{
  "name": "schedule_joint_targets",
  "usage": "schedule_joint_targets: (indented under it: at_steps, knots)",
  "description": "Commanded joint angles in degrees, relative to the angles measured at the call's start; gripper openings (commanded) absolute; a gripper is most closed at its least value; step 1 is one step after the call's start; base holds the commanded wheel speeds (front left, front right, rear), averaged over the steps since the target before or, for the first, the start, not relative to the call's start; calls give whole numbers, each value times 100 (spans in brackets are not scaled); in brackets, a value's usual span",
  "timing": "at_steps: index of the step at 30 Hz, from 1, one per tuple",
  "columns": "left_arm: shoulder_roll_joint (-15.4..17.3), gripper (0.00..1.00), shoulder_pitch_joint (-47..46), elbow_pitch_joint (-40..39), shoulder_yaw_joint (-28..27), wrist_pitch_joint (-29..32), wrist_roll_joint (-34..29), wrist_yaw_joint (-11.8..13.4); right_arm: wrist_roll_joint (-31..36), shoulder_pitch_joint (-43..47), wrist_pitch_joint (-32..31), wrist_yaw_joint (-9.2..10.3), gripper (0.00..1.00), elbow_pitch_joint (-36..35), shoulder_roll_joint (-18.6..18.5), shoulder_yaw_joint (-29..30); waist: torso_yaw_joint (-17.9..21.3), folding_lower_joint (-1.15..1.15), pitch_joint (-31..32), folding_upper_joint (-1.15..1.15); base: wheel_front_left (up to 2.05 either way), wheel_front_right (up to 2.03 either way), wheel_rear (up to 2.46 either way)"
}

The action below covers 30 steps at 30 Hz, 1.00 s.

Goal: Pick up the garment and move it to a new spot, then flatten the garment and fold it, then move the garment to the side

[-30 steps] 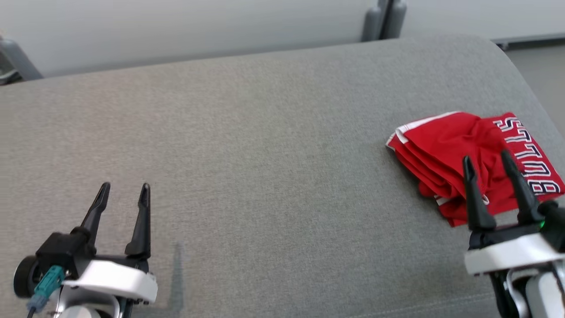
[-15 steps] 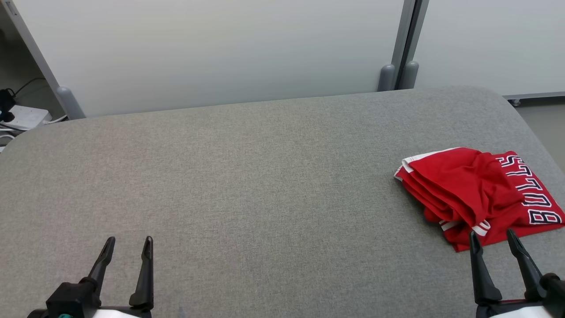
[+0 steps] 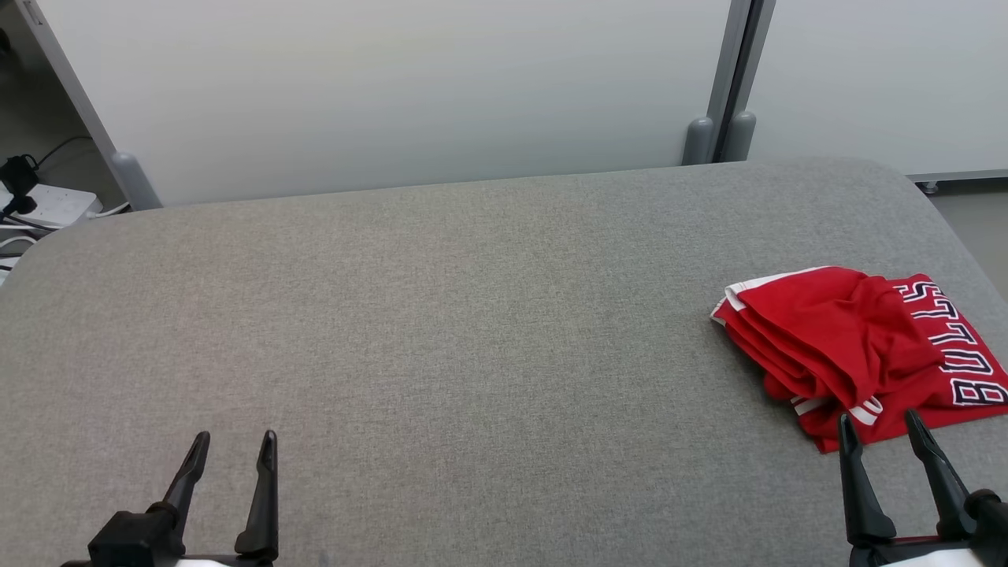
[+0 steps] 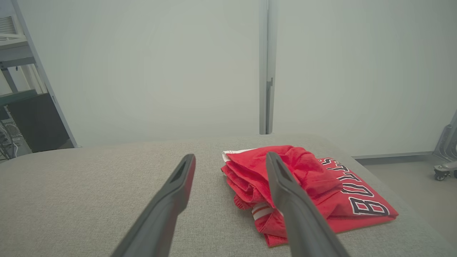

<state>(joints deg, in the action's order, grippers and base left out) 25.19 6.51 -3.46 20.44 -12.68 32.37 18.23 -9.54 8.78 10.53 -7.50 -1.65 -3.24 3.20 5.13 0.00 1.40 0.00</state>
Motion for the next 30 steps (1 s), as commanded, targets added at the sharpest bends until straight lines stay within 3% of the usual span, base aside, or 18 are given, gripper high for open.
schedule_joint_targets:
  at_steps: [1, 7, 8, 15, 20, 30]
  knots:
    - [131, 100, -209, -146, -215, -18, 41, 51, 56, -103, -28, 1, 100, -218, -59, -105, -4, 0, -3, 0, 0, 0, 0]
    - [130, 100, -225, -151, -193, -11, 38, 66, 67, -108, -48, 1, 100, -264, -47, -94, -47, 0, -35, 0, 0, 0, 0]
    - [-3, 0, 12, -3, 20, 14, 2, 4, 1, 0, -27, 0, 0, -102, 12, 7, -48, 0, -34, 0, 0, 0, 0]
    - [-189, 0, -7, 128, -73, 113, 323, -119, -461, -44, -87, 0, 0, 46, 9, -31, -73, 13, -30, 0, 0, 0, 0]
    - [-265, 0, -65, 209, -171, 181, 574, -222, -819, -114, -137, 0, 0, 124, -14, -41, -92, 1, -44, 0, 0, 0, 0]
    - [-405, 0, -175, 360, -351, 303, 1018, -417, -1445, -231, -226, 0, 0, 246, -43, -56, -125, 0, -55, 0, 0, 0, 0]
